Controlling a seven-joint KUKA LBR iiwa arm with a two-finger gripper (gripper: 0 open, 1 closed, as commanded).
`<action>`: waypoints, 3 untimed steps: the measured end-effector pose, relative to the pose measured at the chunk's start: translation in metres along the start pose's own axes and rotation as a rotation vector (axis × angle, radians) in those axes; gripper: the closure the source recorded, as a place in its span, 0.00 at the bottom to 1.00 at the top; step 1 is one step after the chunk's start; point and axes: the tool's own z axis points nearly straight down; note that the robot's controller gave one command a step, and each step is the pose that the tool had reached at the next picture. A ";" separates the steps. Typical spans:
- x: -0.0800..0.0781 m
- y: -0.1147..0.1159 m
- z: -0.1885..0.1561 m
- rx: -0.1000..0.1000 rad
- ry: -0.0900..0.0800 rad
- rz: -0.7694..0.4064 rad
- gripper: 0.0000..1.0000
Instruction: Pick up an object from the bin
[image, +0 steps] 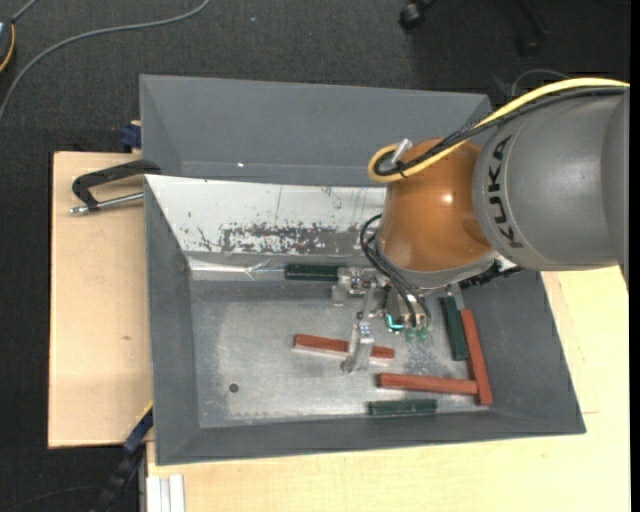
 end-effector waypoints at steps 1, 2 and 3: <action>-0.006 0.003 0.065 0.000 -0.002 0.055 0.00; -0.008 0.003 0.061 -0.001 -0.008 0.055 1.00; 0.004 -0.015 -0.082 -0.001 -0.022 0.037 1.00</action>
Offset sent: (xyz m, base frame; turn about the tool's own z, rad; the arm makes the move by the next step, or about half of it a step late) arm 0.0070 0.0018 -0.0616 0.0553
